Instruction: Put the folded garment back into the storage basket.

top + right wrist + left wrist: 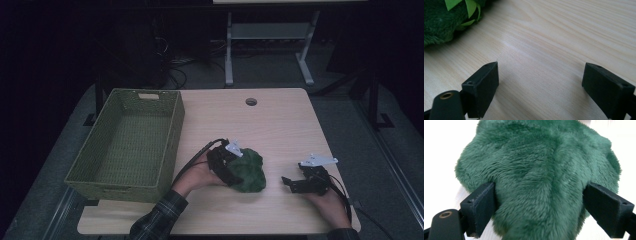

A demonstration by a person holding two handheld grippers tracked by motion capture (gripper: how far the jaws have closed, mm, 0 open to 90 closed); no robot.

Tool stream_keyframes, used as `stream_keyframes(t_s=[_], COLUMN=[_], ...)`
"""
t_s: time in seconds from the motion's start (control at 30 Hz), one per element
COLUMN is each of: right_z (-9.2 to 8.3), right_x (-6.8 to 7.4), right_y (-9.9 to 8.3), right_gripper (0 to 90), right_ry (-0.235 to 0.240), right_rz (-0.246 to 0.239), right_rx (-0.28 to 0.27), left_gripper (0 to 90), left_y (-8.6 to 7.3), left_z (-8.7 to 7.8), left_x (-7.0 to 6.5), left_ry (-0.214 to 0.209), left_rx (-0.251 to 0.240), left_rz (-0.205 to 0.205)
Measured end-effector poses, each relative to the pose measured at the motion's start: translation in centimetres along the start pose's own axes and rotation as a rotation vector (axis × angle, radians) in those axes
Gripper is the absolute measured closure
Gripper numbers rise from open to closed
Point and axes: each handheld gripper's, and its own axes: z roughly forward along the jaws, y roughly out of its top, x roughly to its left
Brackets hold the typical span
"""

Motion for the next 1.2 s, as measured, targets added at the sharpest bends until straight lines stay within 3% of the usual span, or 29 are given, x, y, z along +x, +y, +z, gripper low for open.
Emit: stream_keyframes(t_s=[0.37, 0.5, 0.73, 0.87, 0.97, 1.2], right_z=[0.0, 0.0, 0.0, 0.0, 0.0, 0.0], right_x=[0.0, 0.0, 0.0, 0.0, 0.0, 0.0], right_y=[0.0, 0.0, 0.0, 0.0, 0.0, 0.0], right_gripper=[13.6, 13.7, 13.8, 13.8, 13.9, 14.2], right_ry=[0.0, 0.0, -0.001, -0.001, -0.001, -0.006], right_rz=[-0.001, -0.001, 0.0, 0.0, 0.0, 0.005], right_rx=[0.0, 0.0, 0.0, -0.001, -0.001, -0.002], left_gripper=[12.4, 12.0, 14.5, 27.1, 40.7, 59.0], left_y=[-0.3, -0.4, -0.3, -0.2, -0.2, -0.5], left_z=[2.0, 2.5, 2.8, 2.5, 2.2, 1.8], left_x=[0.5, 0.5, 0.1, 0.2, 0.4, 1.1], left_ry=[-0.017, -0.018, 0.023, 0.031, 0.028, -0.027], left_rx=[0.026, 0.042, 0.067, 0.065, 0.059, 0.034], left_rz=[-0.007, 0.015, 0.039, 0.043, 0.017, -0.026])
